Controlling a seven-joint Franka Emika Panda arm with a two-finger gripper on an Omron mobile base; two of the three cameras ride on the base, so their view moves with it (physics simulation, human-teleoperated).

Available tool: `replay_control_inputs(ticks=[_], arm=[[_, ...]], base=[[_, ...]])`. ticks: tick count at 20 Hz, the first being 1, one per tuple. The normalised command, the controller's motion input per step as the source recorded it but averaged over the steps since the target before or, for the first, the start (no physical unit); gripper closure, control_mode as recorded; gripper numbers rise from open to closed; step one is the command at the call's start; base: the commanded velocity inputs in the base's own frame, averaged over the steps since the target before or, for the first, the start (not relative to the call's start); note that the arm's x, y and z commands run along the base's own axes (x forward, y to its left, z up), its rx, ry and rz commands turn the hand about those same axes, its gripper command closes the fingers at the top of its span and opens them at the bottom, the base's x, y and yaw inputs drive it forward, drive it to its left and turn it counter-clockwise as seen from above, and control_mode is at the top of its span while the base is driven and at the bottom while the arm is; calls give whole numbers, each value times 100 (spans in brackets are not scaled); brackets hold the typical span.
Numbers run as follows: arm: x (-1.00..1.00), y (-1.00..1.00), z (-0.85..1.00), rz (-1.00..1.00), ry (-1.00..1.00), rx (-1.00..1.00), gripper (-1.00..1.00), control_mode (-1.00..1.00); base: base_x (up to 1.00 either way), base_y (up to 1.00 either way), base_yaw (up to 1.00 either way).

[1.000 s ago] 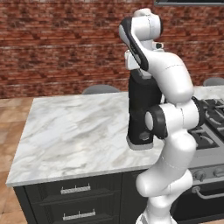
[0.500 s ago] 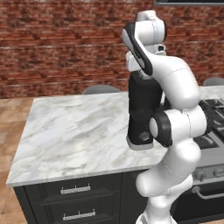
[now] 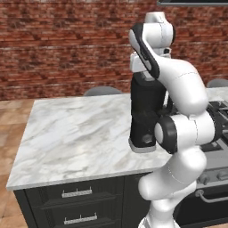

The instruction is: Grab the lemon wedge and lime from the fridge, place them in the blender, close the lid, and turn on the blender to create a marinade.

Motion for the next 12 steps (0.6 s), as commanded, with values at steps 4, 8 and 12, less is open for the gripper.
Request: replay_control_inputs(ticks=[4,8,12], arm=[[3,6,-68,0,0,1,100,-100],[0,0,-53,0,1,0,100,-100],[0,0,-4,0,9,1,100,-100]], base=[[0,0,0],[0,0,0],[0,0,0]])
